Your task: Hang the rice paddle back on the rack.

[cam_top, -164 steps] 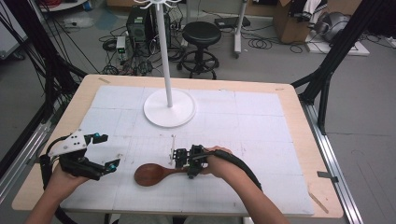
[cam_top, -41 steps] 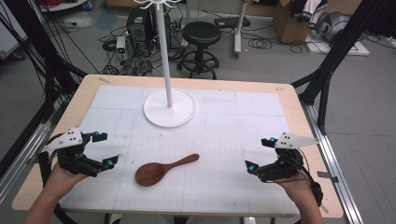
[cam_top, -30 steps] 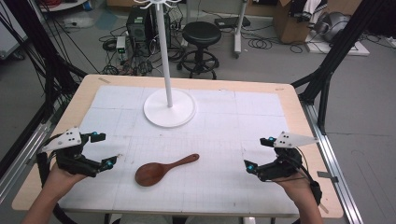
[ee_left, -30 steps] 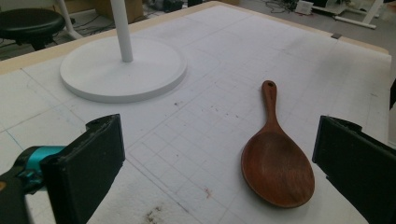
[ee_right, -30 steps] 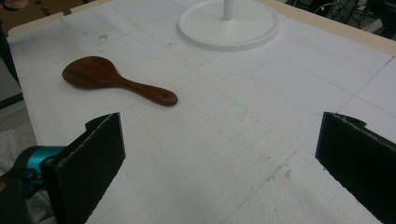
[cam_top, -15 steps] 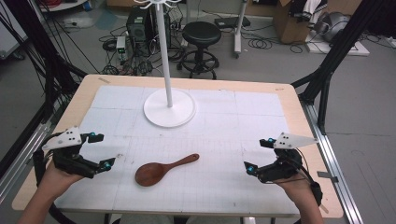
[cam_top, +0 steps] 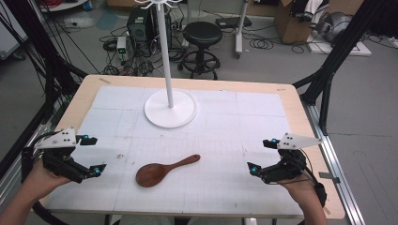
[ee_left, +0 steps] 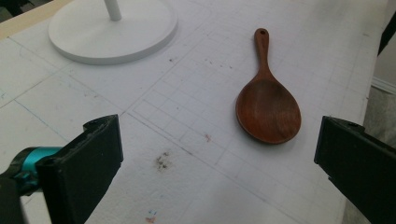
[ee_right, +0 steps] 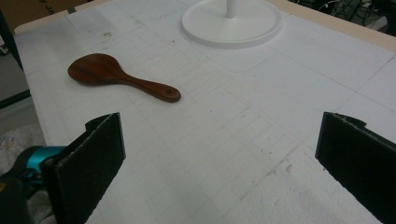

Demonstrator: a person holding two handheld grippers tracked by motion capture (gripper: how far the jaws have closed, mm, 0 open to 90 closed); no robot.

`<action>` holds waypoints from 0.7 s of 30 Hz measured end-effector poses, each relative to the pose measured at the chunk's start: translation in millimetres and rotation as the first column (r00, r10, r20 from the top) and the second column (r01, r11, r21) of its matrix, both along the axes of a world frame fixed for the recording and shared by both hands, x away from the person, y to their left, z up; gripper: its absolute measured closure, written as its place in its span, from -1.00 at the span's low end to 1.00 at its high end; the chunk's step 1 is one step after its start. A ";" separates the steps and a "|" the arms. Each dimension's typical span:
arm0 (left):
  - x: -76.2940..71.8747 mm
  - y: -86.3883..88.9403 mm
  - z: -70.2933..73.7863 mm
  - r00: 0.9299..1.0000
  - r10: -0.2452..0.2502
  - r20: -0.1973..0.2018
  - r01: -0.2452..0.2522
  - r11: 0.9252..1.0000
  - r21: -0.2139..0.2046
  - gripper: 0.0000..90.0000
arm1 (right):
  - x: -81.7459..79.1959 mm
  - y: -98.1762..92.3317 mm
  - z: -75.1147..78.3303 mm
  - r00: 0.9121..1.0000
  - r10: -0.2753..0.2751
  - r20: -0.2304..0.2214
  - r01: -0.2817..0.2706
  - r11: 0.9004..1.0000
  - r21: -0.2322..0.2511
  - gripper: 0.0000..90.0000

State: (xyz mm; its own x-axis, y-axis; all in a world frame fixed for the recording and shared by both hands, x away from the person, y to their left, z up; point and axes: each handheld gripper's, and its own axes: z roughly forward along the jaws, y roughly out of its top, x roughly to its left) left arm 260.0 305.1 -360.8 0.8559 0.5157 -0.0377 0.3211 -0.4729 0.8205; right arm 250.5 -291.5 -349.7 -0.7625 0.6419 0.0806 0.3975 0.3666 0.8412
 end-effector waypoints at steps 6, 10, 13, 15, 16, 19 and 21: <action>0.4 -4.4 4.2 1.000 -0.013 -0.019 0.015 0.996 0.091 -0.96 | 0.0 -1.9 1.1 1.000 -0.007 -0.002 0.007 1.000 0.001 -0.99; 2.6 -8.7 7.1 1.000 -0.006 -0.021 0.009 0.993 0.114 -0.96 | 0.7 -2.2 0.3 1.000 -0.010 -0.003 0.010 1.000 -0.002 -0.99; 4.0 -15.1 6.2 0.999 -0.010 -0.032 0.015 0.991 0.136 -0.96 | 1.1 -2.2 -0.5 1.000 -0.008 -0.007 0.008 1.000 -0.001 -0.99; 4.4 -20.9 5.0 0.999 -0.009 -0.037 0.015 0.987 0.161 -0.96 | 1.2 -2.3 -1.1 1.000 -0.009 -0.010 0.009 1.000 -0.004 -0.99; 4.6 -23.8 4.3 0.999 -0.011 -0.042 0.018 0.985 0.170 -0.96 | 1.2 -2.1 -1.4 1.000 -0.009 -0.014 0.009 1.000 -0.003 -0.99; 5.6 -31.9 3.6 0.999 -0.009 -0.045 0.018 0.981 0.193 -0.96 | 1.6 -2.0 -2.1 1.000 -0.008 -0.018 0.008 1.000 -0.005 -0.99; 6.4 -36.0 4.2 0.999 -0.011 -0.047 0.020 0.979 0.201 -0.96 | 1.8 -1.8 -2.7 1.000 -0.006 -0.018 0.006 1.000 -0.008 -0.99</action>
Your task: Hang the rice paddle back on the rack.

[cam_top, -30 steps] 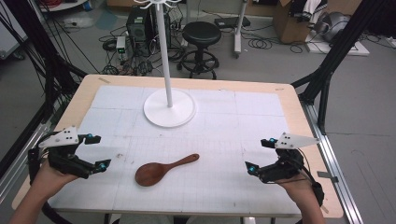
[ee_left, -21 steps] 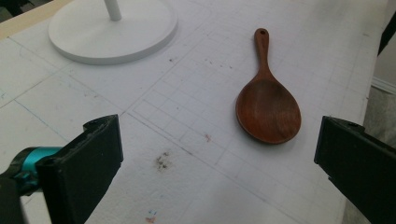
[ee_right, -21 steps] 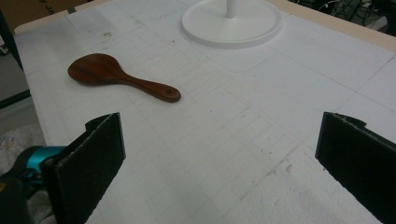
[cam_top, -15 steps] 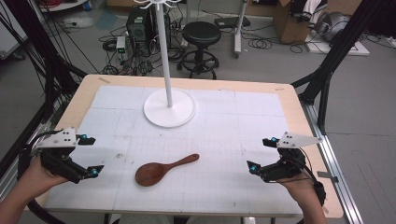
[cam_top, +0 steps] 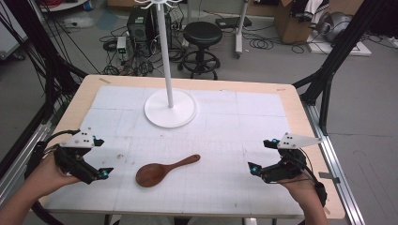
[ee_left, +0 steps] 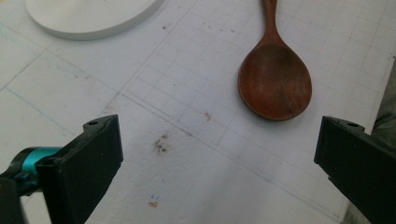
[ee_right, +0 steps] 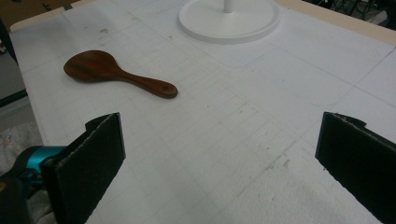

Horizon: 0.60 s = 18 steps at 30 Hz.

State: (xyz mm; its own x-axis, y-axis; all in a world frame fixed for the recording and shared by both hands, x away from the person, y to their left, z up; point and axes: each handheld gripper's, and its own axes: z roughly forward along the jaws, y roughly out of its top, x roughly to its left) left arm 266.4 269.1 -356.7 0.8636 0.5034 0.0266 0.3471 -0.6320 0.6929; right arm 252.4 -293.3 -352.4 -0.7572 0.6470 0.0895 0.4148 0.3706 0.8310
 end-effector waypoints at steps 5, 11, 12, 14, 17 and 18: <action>2.1 -9.7 1.5 1.000 -0.007 -0.008 0.007 1.000 0.009 -0.96 | 0.3 0.1 -1.5 1.000 0.004 -0.003 -0.004 1.000 -0.004 -0.99; 4.3 -22.9 0.9 0.999 -0.024 -0.023 0.025 0.999 0.025 -0.96 | 0.4 -0.9 -2.4 1.000 0.003 0.001 -0.003 1.000 -0.006 -0.99; 4.3 -22.9 0.9 0.999 -0.024 -0.023 0.025 0.999 0.025 -0.96 | 0.4 -0.9 -2.4 1.000 0.003 0.001 -0.003 1.000 -0.006 -0.99; 5.8 -29.0 0.8 0.999 -0.034 -0.029 0.035 0.999 0.028 -0.96 | 0.1 -1.1 -2.9 1.000 0.002 0.000 -0.002 1.000 -0.011 -0.99; 7.5 -35.5 0.7 0.999 -0.040 -0.037 0.041 0.999 0.027 -0.96 | -0.1 -0.9 -3.6 1.000 0.001 0.002 -0.001 1.000 -0.014 -0.99; 8.4 -37.4 0.8 0.998 -0.047 -0.039 0.048 0.998 0.030 -0.96 | 0.0 -1.0 -3.7 1.000 0.003 0.003 -0.003 1.000 -0.016 -0.99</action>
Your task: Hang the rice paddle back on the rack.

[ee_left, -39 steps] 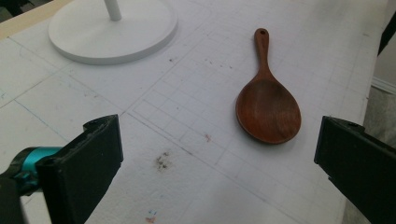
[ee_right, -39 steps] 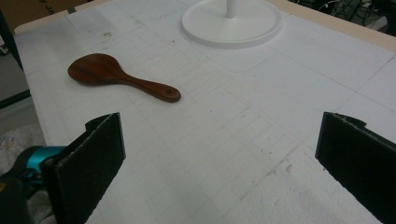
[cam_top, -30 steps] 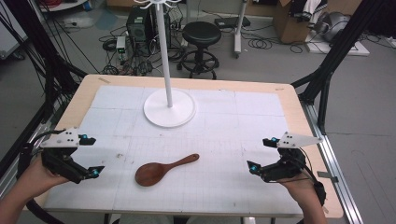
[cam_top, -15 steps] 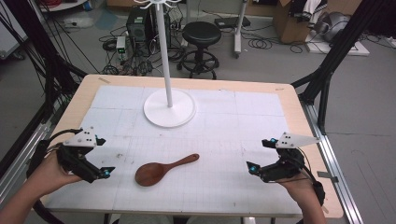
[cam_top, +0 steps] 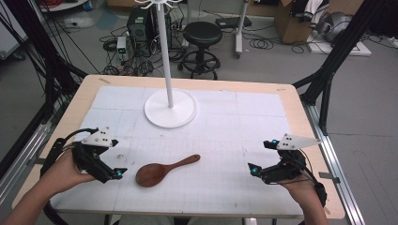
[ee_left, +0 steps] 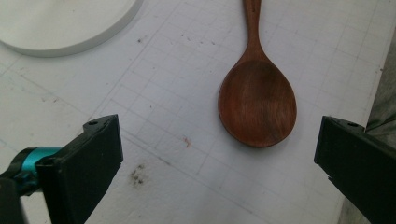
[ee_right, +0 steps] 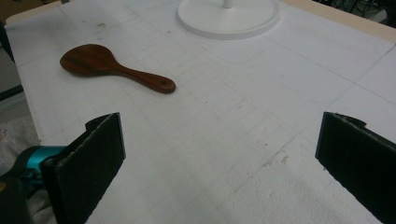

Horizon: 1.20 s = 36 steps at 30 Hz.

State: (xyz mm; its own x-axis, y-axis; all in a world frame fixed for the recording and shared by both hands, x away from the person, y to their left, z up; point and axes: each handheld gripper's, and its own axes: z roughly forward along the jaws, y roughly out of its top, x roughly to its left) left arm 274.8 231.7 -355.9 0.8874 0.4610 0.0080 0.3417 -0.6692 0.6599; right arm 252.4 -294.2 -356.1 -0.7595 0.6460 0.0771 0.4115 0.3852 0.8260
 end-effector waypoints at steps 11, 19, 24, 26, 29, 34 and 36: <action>6.2 -21.9 -3.8 0.999 -0.015 -0.039 0.015 1.000 0.007 -0.96 | -1.0 -1.6 1.3 1.000 -0.005 0.004 0.005 1.000 0.000 -0.99; 11.6 -44.8 -10.3 0.995 -0.050 -0.081 0.054 0.997 0.054 -0.96 | -0.9 -2.6 1.3 1.000 -0.008 0.007 0.008 1.000 -0.001 -0.99; 14.1 -57.5 -13.4 0.993 -0.058 -0.098 0.067 0.994 0.083 -0.96 | -0.8 -2.8 1.4 1.000 -0.007 0.004 0.007 1.000 -0.003 -0.99; 15.3 -62.1 -14.2 0.993 -0.065 -0.102 0.074 0.993 0.088 -0.96 | -0.6 -2.9 1.1 1.000 -0.006 0.002 0.006 1.000 -0.004 -0.99; 18.1 -67.2 -15.2 0.990 -0.078 -0.114 0.089 0.992 0.093 -0.96 | -0.7 -2.9 0.9 1.000 -0.007 -0.008 0.007 1.000 -0.005 -0.99; 21.4 -79.2 -17.4 0.988 -0.087 -0.131 0.102 0.988 0.116 -0.96 | -0.7 -2.8 1.3 1.000 -0.007 -0.008 0.007 1.000 -0.006 -0.99; 22.1 -84.8 -19.1 0.987 -0.089 -0.135 0.107 0.985 0.134 -0.96 | -0.6 -3.0 1.2 1.000 -0.006 -0.004 0.006 1.000 -0.006 -0.99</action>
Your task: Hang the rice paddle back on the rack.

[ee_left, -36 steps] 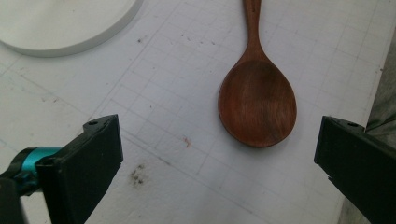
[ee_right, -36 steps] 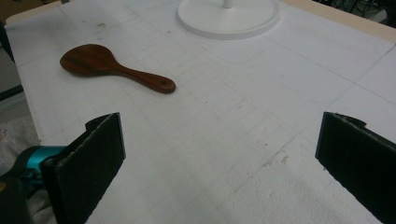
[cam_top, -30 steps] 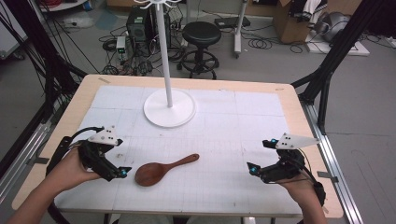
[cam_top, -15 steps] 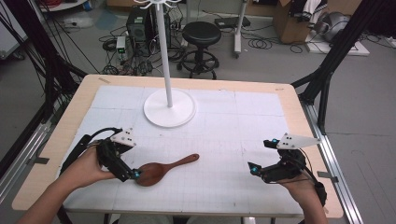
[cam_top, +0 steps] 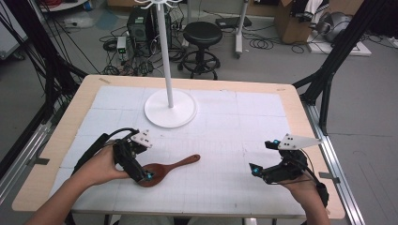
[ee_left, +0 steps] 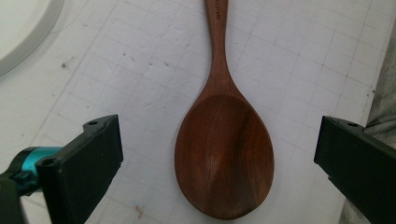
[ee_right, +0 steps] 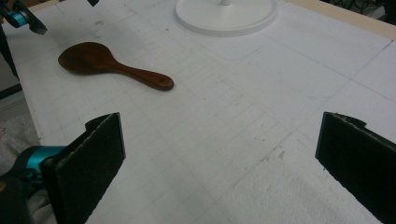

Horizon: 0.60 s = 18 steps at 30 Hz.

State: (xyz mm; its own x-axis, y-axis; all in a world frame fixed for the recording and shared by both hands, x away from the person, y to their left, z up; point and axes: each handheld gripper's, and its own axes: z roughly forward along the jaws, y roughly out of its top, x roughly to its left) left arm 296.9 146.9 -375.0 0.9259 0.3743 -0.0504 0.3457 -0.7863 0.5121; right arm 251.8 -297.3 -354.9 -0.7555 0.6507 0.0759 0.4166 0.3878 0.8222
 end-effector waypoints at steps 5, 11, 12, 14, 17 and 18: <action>3.9 -8.0 -4.3 1.000 0.001 -0.019 -0.001 1.000 0.021 -0.96 | -0.6 -0.5 0.2 1.000 -0.009 -0.007 0.009 1.000 -0.004 -0.99; 9.0 -20.9 -9.7 0.999 -0.002 -0.045 0.004 0.998 0.058 -0.96 | -0.3 -0.6 0.0 1.000 -0.007 -0.013 0.007 1.000 -0.006 -0.99; 9.8 -25.8 -10.8 0.999 -0.008 -0.042 0.011 0.997 0.074 -0.96 | -0.4 -0.6 0.1 1.000 -0.008 -0.011 0.008 1.000 -0.005 -0.99; 10.2 -30.7 -11.4 0.999 -0.002 -0.038 0.006 0.996 0.085 -0.96 | -0.6 -0.6 0.3 1.000 -0.010 -0.011 0.010 1.000 -0.001 -0.99; 11.9 -37.3 -10.8 0.999 -0.012 -0.044 0.017 0.995 0.097 -0.96 | -0.4 -1.2 -0.1 1.000 -0.010 -0.010 0.010 1.000 -0.003 -0.99; 12.7 -39.6 -11.0 0.999 -0.019 -0.051 0.024 0.994 0.103 -0.96 | -0.3 -1.4 -0.3 1.000 -0.010 -0.009 0.009 1.000 -0.006 -0.99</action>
State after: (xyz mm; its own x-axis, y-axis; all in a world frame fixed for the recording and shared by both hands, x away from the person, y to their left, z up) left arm 309.6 107.3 -386.0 0.9313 0.3596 -0.0587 0.3509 -0.8419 0.4099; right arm 251.5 -298.7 -355.2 -0.7486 0.6583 0.0789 0.4275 0.3883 0.8164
